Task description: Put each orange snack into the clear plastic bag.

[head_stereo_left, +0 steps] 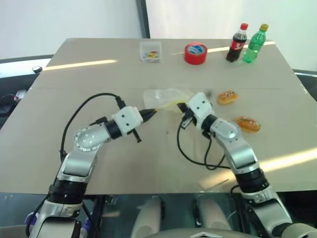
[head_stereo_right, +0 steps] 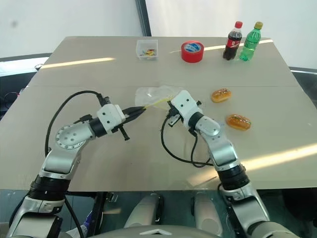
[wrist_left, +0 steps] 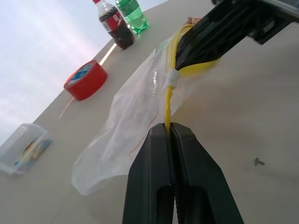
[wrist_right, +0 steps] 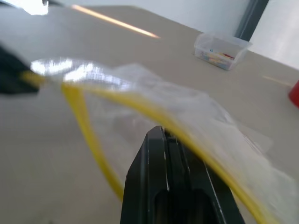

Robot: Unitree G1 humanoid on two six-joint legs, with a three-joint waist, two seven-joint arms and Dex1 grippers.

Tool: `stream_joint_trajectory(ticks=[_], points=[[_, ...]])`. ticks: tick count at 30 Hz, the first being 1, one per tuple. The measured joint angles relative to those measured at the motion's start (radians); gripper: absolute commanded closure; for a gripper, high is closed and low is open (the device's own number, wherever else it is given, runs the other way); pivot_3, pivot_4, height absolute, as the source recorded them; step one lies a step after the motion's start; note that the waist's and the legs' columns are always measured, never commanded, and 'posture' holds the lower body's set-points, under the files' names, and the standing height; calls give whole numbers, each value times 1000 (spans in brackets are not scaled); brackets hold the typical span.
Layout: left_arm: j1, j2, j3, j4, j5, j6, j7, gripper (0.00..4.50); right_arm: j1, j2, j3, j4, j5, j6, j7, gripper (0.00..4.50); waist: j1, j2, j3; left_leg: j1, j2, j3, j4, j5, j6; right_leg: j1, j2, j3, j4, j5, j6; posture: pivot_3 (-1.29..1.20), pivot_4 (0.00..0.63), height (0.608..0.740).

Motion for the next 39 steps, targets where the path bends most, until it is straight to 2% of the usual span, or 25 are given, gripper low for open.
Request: stream_joint_trajectory(ticks=[3, 4, 5, 6, 7, 8, 10, 13, 14, 18, 22, 28, 33, 39], points=[[1, 1, -1, -5, -1, 12, -4, 4500, -19, -102, 70, 67, -129, -96, -34, 4414, 6, 0, 0, 0, -3, 0, 1, 0, 0, 0, -2, -1, 0, 0, 0, 0, 150, 740], [0, 1, -1, -5, -1, 17, -5, 4500, -44, -188, 147, 116, -246, -181, -75, 3927, 5, 0, 0, 0, -5, 0, 1, 1, 1, 0, -3, 0, 0, 0, 0, 0, 150, 740], [1, 2, -1, -5, 0, 18, -8, 4500, -64, -259, 194, 163, -342, -251, -112, 3738, 6, 0, 0, 0, -6, 1, 1, 1, 1, -1, -3, 0, 0, 0, 0, 0, 150, 740], [0, 4, -1, -4, 1, 18, -9, 4500, -76, -293, 217, 205, -409, -304, -142, 3261, 4, 0, 0, 0, -6, 1, 1, 1, 1, -1, -3, 0, 0, 0, 0, 0, 150, 740], [-1, 4, -1, -3, 1, 18, -9, 4500, -78, -314, 230, 234, -453, -341, -164, 2510, 2, 0, 0, 0, -5, 1, 0, 2, 0, -1, -2, 0, 0, 0, 0, 0, 150, 740], [-1, 4, -1, -3, 1, 18, -10, 4500, -78, -316, 231, 238, -459, -346, -166, 2312, 1, 0, 0, 0, -5, 1, 0, 2, -1, -1, -2, 0, 0, 0, 0, 0, 150, 740], [-11, -1, -3, -2, 1, 26, -9, 4500, -77, -318, 248, 248, -501, -379, -185, 1635, -7, 0, 0, 0, -2, 3, -1, 2, -1, -2, 1, 3, 0, 0, 0, 0, 150, 740], [-17, -7, -6, -1, 0, 46, -8, 4500, -77, -314, 250, 247, -530, -422, -199, 310, -7, 0, 0, 0, 0, 4, -1, 2, 0, -2, 1, 3, 0, 0, 0, 0, 150, 740], [-17, -9, -7, -1, 0, 48, -8, 4500, -77, -313, 250, 247, -531, -426, -200, 146, -6, 0, 0, 0, 0, 5, -1, 1, 1, -2, 1, 4, 0, 0, 0, 0, 150, 740], [-17, -21, -14, 5, 1, 94, 14, 4500, -44, -308, 215, 203, -484, -427, -178, 146, 3, 0, 0, -1, 1, 3, 0, 1, 1, -1, 1, 3, 0, 0, 0, 0, 150, 740], [-21, -23, 13, 51, 8, 150, 66, 4500, 64, -338, 31, -12, -157, -325, 29, 146, 5, 0, 0, -2, 0, 3, 0, 1, 2, -1, 0, 3, 0, 0, 0, 0, 150, 740], [-51, -29, 25, 83, 19, 195, 109, 4500, 140, -402, -145, -215, 108, -150, 174, 146, 4, 0, 0, 0, 1, 1, 0, 1, 2, 0, 1, 0, 0, 0, 0, 0, 150, 740], [-54, -30, 27, 83, 18, 199, 111, 4500, 242, -459, -249, -232, 155, -75, 165, 146, 5, 0, 0, -1, 0, 2, 0, 1, 2, 0, -1, 2, 0, 0, 0, 0, 150, 740], [-47, -38, 28, 81, 11, 207, 107, 4500, 365, -651, -333, 13, 114, -235, 239, 146, 10, 0, 0, 0, -2, 3, 1, 1, 2, 1, -2, 1, -1, 0, 0, 0, 150, 740]])
